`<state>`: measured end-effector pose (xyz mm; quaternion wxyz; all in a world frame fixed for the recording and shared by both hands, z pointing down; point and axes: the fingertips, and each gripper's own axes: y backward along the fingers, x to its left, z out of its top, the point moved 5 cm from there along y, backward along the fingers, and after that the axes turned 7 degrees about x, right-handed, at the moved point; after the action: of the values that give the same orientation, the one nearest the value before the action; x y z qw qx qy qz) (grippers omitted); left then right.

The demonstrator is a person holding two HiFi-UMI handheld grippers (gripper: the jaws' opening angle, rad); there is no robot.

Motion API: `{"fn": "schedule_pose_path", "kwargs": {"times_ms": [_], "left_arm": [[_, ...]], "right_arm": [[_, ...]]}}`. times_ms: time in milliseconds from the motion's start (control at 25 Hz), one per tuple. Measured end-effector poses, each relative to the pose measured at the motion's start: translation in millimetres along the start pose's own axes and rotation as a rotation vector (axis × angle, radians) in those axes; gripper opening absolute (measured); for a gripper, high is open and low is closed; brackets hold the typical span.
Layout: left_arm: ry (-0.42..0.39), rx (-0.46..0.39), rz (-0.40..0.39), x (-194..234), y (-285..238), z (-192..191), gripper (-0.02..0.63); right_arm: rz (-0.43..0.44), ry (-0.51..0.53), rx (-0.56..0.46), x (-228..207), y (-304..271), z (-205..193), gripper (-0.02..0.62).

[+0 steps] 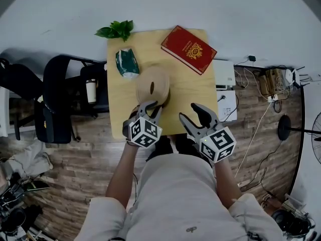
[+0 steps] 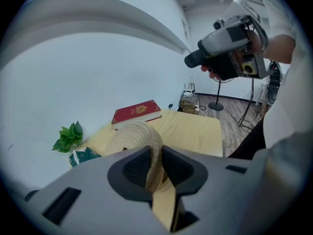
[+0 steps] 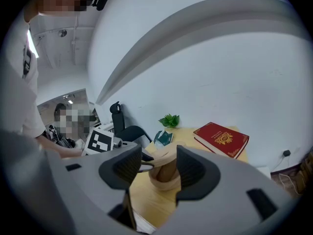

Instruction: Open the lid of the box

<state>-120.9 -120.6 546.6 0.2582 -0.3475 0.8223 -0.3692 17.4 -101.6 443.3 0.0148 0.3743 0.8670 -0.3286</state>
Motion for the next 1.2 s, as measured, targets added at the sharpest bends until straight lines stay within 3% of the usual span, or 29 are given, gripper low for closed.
{"fn": "schedule_pose_path", "kwargs": {"times_ms": [640,1200], "left_arm": [[0.096,-0.092,0.079,15,31,1,0.063],[0.294,-0.198,0.105,24,68,-14,0.063]], "right_arm": [[0.019,0.03,-0.033,8,-2,14,0.205],[0.048,0.061,-0.035,17,-10,17,0.198]]}}
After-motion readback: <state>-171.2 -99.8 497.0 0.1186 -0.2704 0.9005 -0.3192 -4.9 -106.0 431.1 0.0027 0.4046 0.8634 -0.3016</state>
